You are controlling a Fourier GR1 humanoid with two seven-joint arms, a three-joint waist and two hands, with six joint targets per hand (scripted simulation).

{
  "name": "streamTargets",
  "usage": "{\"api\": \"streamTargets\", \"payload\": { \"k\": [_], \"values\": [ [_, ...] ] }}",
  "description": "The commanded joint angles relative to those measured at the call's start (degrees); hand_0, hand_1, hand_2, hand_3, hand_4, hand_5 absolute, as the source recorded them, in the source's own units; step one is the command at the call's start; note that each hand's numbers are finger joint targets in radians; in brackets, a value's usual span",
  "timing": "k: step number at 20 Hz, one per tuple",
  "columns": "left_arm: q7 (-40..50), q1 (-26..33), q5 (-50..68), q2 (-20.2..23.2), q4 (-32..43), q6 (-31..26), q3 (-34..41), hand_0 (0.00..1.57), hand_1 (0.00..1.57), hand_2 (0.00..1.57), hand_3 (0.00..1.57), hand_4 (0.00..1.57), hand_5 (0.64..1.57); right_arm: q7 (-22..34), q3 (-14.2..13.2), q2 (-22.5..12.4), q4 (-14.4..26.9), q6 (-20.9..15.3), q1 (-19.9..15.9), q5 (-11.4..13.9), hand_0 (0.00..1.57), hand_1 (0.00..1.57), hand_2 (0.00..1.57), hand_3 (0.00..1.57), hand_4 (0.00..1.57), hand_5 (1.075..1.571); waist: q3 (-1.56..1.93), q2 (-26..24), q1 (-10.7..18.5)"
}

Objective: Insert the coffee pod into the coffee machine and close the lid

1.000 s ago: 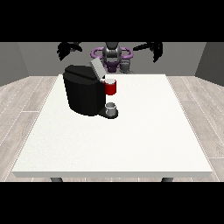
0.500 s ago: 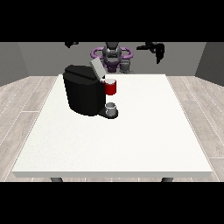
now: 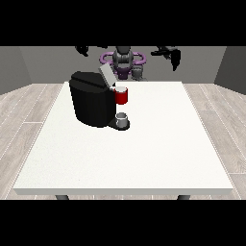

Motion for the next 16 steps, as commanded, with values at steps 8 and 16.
{"api": "streamTargets", "payload": {
  "k": [8, 16],
  "values": [
    [6.88, 7.64, 6.16, -0.96, -15.20, 1.67, -5.07, 0.00, 0.00, 0.00, 0.00, 0.00, 1.571, -1.97, -2.85, 1.23, 9.33, 0.74, -6.64, -0.97, 0.00, 0.00, 0.00, 0.00, 0.00, 1.571, 0.00, 5.77, 1.76],
    [8.29, 11.03, 6.21, 0.08, -22.14, 4.63, -7.61, 0.00, 0.00, 0.00, 0.00, 0.00, 1.571, -4.20, -3.35, 1.57, 15.47, 1.16, -12.28, -0.03, 0.00, 0.00, 0.00, 0.00, 0.00, 1.571, -0.01, 9.42, 0.12]
  ]
}}
